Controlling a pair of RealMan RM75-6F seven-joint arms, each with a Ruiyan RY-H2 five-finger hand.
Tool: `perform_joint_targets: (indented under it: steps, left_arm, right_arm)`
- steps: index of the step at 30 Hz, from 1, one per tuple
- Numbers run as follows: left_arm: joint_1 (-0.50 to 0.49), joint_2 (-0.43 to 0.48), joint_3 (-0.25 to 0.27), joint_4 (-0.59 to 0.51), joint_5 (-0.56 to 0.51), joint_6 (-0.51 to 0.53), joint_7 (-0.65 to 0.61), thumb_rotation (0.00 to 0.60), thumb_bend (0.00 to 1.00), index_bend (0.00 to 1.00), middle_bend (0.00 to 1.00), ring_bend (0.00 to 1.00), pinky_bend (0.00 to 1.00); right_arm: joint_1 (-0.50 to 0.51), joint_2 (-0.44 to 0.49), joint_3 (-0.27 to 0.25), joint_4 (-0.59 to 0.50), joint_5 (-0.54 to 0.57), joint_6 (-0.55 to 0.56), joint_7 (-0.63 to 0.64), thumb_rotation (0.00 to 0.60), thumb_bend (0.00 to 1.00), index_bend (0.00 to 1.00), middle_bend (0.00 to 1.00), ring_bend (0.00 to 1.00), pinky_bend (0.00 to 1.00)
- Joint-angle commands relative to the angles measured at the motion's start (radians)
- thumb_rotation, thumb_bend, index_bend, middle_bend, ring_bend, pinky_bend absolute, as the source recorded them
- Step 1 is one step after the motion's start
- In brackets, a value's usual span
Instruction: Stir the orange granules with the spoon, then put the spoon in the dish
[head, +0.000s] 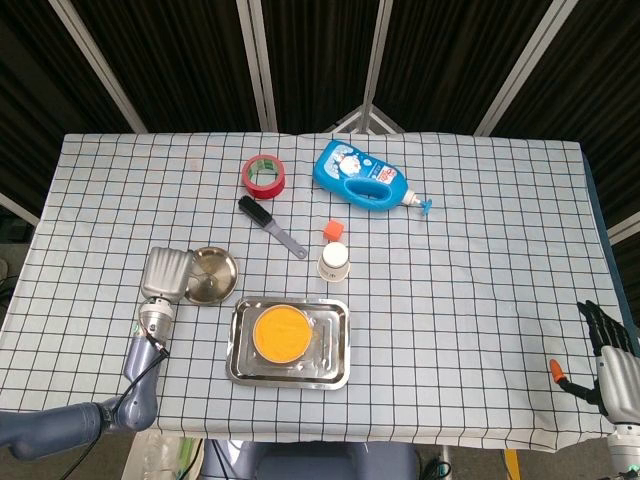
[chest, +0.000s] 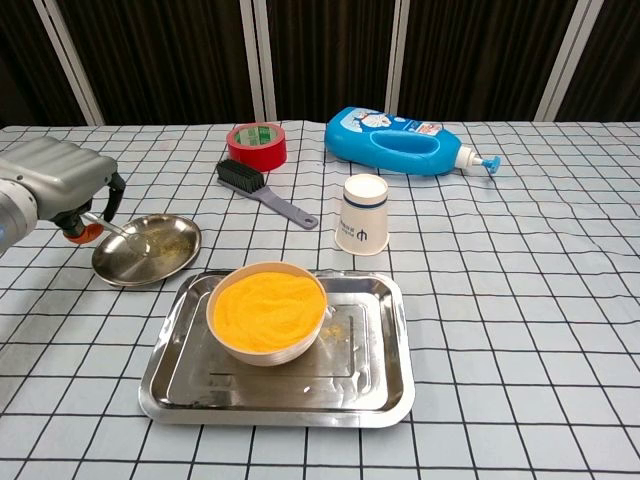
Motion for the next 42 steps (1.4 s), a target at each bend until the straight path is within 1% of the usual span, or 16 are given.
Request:
perform_joint_targets:
  steps: [1, 3, 8, 12, 17, 21, 22, 24, 27, 28, 29, 31, 34, 35, 38, 42]
  left_arm:
    - [0.000, -0.019, 0.008, 0.030, 0.001, -0.002, -0.012, 0.600, 0.53, 0.78, 1.00, 1.00, 1.00]
    - [0.002, -0.024, 0.005, 0.036, -0.001, 0.003, -0.017, 0.600, 0.49, 0.75, 1.00, 1.00, 1.00]
    - [0.007, -0.019, 0.003, 0.017, 0.008, 0.019, -0.027, 0.600, 0.33, 0.58, 1.00, 1.00, 1.00]
    - [0.014, 0.002, -0.002, -0.018, 0.005, 0.031, -0.030, 0.600, 0.24, 0.53, 1.00, 1.00, 1.00]
    - [0.026, 0.052, -0.013, -0.086, 0.018, 0.053, -0.054, 0.600, 0.24, 0.52, 1.00, 1.00, 1.00]
    - [0.057, 0.112, -0.017, -0.164, 0.059, 0.087, -0.118, 0.600, 0.23, 0.51, 1.00, 1.00, 1.00]
    - [0.069, 0.131, -0.013, -0.188, 0.073, 0.098, -0.138, 0.600, 0.23, 0.49, 0.99, 0.98, 1.00]
    - [0.102, 0.176, 0.001, -0.242, 0.120, 0.126, -0.197, 0.600, 0.22, 0.43, 0.93, 0.91, 0.96]
    - [0.161, 0.245, 0.042, -0.314, 0.197, 0.170, -0.286, 0.600, 0.22, 0.28, 0.66, 0.70, 0.77]
    - [0.188, 0.273, 0.061, -0.340, 0.229, 0.190, -0.325, 0.600, 0.21, 0.22, 0.54, 0.60, 0.68]
    - [0.216, 0.302, 0.085, -0.364, 0.266, 0.211, -0.362, 0.600, 0.21, 0.19, 0.46, 0.54, 0.61]
    - [0.275, 0.356, 0.137, -0.397, 0.339, 0.258, -0.435, 0.600, 0.19, 0.11, 0.28, 0.36, 0.44]
    - [0.360, 0.429, 0.211, -0.435, 0.418, 0.316, -0.530, 0.600, 0.14, 0.02, 0.09, 0.14, 0.29]
    - [0.383, 0.452, 0.231, -0.449, 0.432, 0.327, -0.553, 0.600, 0.12, 0.00, 0.04, 0.08, 0.22]
    - [0.443, 0.516, 0.288, -0.469, 0.480, 0.349, -0.631, 0.600, 0.08, 0.00, 0.00, 0.00, 0.04]
    - [0.505, 0.537, 0.321, -0.388, 0.585, 0.428, -0.693, 0.600, 0.08, 0.00, 0.00, 0.00, 0.00]
  right_arm:
    - [-0.001, 0.001, 0.001, 0.000, 0.001, 0.001, 0.003, 0.600, 0.39, 0.00, 0.00, 0.00, 0.00]
    - [-0.001, 0.002, 0.001, 0.000, 0.000, 0.002, 0.004, 0.600, 0.39, 0.00, 0.00, 0.00, 0.00]
    - [-0.003, 0.002, -0.001, -0.001, -0.005, 0.007, 0.004, 0.600, 0.39, 0.00, 0.00, 0.00, 0.00]
    - [-0.004, 0.003, 0.000, 0.000, -0.006, 0.010, 0.007, 0.600, 0.39, 0.00, 0.00, 0.00, 0.00]
    - [-0.005, 0.004, 0.001, 0.002, -0.005, 0.010, 0.013, 0.600, 0.39, 0.00, 0.00, 0.00, 0.00]
    - [-0.005, 0.005, 0.001, 0.003, -0.004, 0.009, 0.015, 0.600, 0.39, 0.00, 0.00, 0.00, 0.00]
    - [-0.005, 0.005, 0.001, 0.003, -0.004, 0.009, 0.014, 0.600, 0.39, 0.00, 0.00, 0.00, 0.00]
    - [-0.005, 0.004, 0.000, 0.004, -0.005, 0.009, 0.011, 0.600, 0.39, 0.00, 0.00, 0.00, 0.00]
    - [-0.005, 0.003, -0.001, 0.006, -0.007, 0.009, 0.008, 0.600, 0.39, 0.00, 0.00, 0.00, 0.00]
    - [-0.005, 0.003, -0.001, 0.007, -0.007, 0.009, 0.006, 0.600, 0.39, 0.00, 0.00, 0.00, 0.00]
    - [-0.005, 0.002, -0.001, 0.008, -0.008, 0.010, 0.003, 0.600, 0.39, 0.00, 0.00, 0.00, 0.00]
    - [-0.005, 0.003, -0.003, 0.011, -0.011, 0.010, -0.003, 0.600, 0.39, 0.00, 0.00, 0.00, 0.00]
    - [-0.003, 0.001, -0.004, 0.019, -0.020, 0.015, -0.016, 0.600, 0.39, 0.00, 0.00, 0.00, 0.00]
    - [-0.003, -0.001, -0.004, 0.024, -0.023, 0.018, -0.024, 0.600, 0.39, 0.00, 0.00, 0.00, 0.00]
    - [-0.002, -0.012, -0.003, 0.040, -0.037, 0.036, -0.068, 0.600, 0.39, 0.00, 0.00, 0.00, 0.00]
    - [-0.004, -0.029, -0.001, 0.046, -0.041, 0.053, -0.104, 0.600, 0.39, 0.00, 0.00, 0.00, 0.00]
